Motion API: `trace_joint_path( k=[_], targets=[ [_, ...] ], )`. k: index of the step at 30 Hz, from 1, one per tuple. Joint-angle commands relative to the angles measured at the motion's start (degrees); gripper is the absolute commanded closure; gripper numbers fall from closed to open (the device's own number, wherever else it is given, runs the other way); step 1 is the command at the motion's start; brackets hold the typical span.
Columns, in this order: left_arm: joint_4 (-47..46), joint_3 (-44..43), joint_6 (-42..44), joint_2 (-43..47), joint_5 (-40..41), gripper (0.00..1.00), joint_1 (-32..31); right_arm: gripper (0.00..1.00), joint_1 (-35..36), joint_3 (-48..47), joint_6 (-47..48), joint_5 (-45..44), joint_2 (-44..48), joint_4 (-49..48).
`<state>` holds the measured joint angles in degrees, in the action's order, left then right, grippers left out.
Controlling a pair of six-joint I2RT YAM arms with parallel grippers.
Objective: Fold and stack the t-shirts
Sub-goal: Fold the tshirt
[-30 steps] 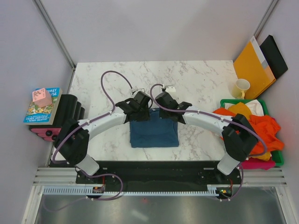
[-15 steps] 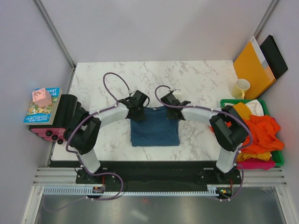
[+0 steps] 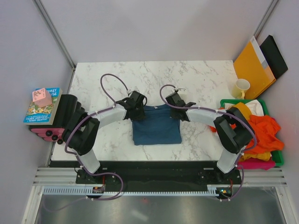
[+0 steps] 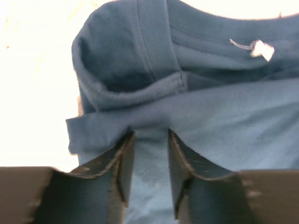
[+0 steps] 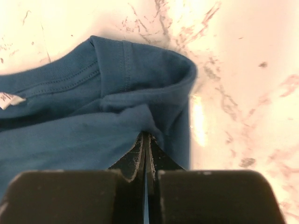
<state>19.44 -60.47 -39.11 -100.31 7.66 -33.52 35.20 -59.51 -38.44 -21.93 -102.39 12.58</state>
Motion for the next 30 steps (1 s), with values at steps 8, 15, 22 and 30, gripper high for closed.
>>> trace_joint_path(
  k=[8,15,22,30],
  targets=[
    [0.8,4.7,5.8,19.2,5.1,0.30,-1.3,0.35,2.1,-5.7,9.4,-4.6,15.8,2.0],
    [3.0,12.6,2.7,27.8,4.6,0.30,-1.3,0.43,8.0,-1.2,10.5,-1.4,17.2,-1.5],
    [6.6,19.2,3.3,39.0,10.0,0.28,-1.3,0.40,14.6,6.1,12.6,-7.5,18.5,-7.6],
    [12.2,15.5,3.1,42.0,12.2,0.27,-1.2,0.38,14.7,6.2,13.5,-7.3,10.6,-7.4]
  ],
)
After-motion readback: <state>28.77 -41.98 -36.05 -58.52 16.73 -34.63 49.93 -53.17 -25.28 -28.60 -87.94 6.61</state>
